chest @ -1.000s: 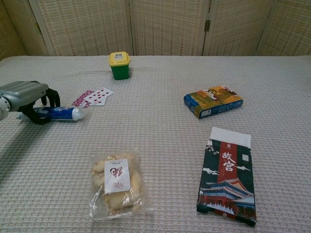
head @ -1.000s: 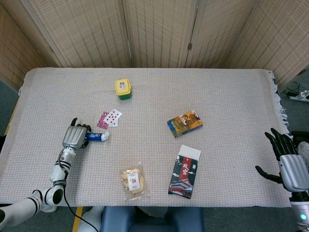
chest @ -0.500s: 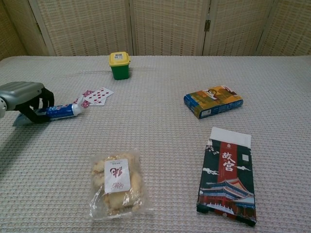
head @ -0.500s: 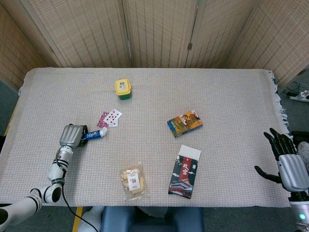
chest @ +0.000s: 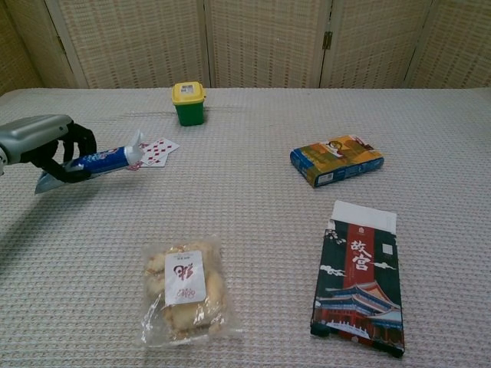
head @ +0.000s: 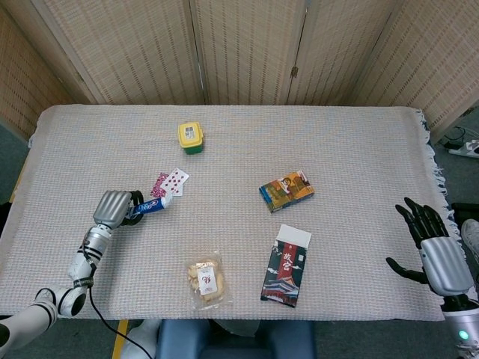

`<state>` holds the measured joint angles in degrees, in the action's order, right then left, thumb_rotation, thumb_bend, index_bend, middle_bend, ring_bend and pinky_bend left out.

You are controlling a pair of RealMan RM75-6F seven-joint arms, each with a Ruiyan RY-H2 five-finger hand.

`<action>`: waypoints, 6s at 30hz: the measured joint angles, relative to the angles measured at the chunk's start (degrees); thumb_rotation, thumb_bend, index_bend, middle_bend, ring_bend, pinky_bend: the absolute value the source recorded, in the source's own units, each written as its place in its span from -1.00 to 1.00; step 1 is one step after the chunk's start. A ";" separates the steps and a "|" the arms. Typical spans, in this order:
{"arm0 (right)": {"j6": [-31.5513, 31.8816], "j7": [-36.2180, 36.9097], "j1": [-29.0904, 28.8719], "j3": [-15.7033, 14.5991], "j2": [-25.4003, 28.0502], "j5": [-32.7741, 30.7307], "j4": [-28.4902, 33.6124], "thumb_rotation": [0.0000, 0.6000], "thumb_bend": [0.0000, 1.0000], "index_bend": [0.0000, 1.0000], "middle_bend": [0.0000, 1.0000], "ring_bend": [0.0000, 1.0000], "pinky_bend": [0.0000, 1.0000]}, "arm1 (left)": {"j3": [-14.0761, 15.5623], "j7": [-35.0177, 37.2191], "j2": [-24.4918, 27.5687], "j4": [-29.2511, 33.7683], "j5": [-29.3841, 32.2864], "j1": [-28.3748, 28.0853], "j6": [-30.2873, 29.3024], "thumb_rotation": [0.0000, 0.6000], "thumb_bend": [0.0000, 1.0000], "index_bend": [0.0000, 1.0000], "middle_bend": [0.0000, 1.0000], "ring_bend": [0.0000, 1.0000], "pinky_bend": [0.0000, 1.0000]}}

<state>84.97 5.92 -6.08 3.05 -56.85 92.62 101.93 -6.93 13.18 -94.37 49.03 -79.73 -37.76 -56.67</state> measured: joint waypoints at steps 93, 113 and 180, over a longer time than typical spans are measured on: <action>-30.75 -19.01 -37.53 6.72 -16.50 -20.10 10.84 1.00 -0.46 -0.40 -0.93 -1.00 -1.00 | -1.68 -19.30 14.17 46.13 -2.01 -2.07 -7.61 1.00 0.45 0.63 0.62 0.50 0.62; -27.12 13.05 -36.67 7.58 -20.30 -6.02 5.72 0.83 -0.46 -1.00 -1.00 -1.00 -1.00 | -0.88 -14.84 11.22 43.41 -8.45 -1.62 -11.89 1.00 0.48 0.64 0.64 0.50 0.62; -16.51 32.83 -39.46 9.58 -31.77 -1.12 -5.89 0.82 -0.46 -1.00 -1.00 -1.00 -1.00 | -2.01 -4.65 10.43 41.09 -11.79 -1.04 -16.67 1.00 0.48 0.64 0.64 0.49 0.62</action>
<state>68.46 38.76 -45.55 12.63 -88.63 91.51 96.04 -8.95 8.53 -83.94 90.13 -91.52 -38.80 -73.34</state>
